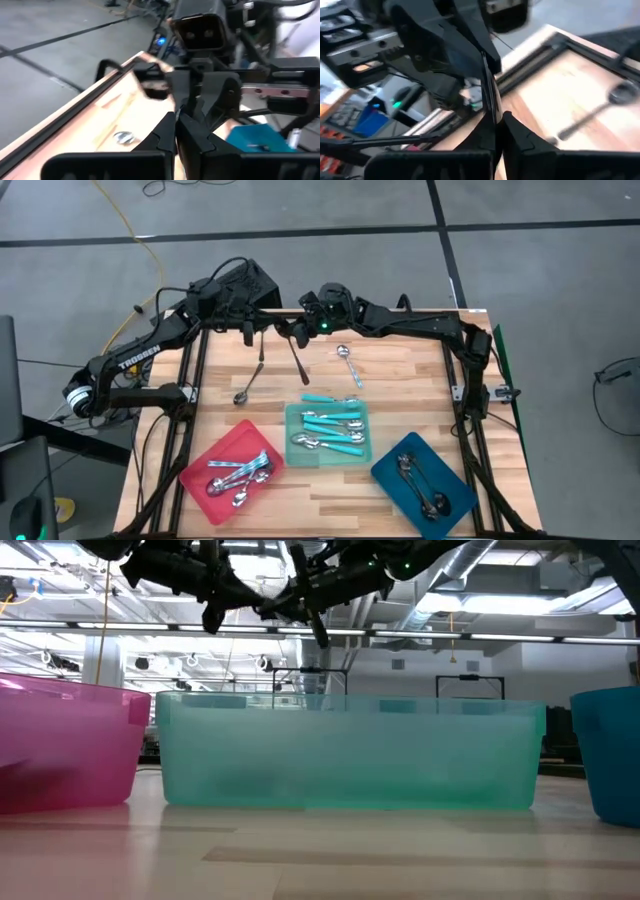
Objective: Sort silverware by color (type)
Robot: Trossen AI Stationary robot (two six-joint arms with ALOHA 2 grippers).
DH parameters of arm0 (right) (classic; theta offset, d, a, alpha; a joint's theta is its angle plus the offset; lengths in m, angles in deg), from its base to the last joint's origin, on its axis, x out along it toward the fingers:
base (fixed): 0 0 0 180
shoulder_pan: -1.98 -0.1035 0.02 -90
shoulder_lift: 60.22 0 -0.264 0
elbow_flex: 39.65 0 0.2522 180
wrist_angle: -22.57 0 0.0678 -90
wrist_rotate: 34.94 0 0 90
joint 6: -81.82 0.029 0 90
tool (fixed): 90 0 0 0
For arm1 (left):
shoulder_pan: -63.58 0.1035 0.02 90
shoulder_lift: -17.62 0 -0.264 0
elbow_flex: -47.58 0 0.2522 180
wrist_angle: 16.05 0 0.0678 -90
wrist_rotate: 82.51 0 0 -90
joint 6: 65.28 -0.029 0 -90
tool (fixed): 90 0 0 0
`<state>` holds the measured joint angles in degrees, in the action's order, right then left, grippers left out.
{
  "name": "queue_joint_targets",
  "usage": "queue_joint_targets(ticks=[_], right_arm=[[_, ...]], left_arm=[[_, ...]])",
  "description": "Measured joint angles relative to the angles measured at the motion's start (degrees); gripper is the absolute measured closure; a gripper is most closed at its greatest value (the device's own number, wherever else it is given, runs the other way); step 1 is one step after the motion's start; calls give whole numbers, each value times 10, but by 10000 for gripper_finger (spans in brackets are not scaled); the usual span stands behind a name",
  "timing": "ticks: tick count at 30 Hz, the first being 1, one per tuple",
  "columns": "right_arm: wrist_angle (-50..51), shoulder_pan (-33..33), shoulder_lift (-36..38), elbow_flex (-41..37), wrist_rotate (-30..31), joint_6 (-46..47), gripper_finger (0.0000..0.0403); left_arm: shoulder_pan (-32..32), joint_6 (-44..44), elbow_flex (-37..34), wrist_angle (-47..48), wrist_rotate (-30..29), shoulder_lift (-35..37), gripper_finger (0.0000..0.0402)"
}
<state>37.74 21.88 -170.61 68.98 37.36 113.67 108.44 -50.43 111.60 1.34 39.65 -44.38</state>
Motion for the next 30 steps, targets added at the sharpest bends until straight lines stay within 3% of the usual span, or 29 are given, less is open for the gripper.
queue_joint_targets(ticks=[4,9,17,23,30], right_arm=[[55,3,0,0,55,-4,374],[87,29,0,0,90,-17,374],[94,100,0,0,101,-34,374],[176,152,9,34,113,-66,374],[389,184,16,104,189,-174,374]], left_arm=[[2,-36,0,40,-21,1,378],[1,-76,0,85,-64,1,314],[24,-134,0,91,-223,1,229],[95,-112,18,118,-162,1,228],[143,-90,32,166,-75,2,230]])
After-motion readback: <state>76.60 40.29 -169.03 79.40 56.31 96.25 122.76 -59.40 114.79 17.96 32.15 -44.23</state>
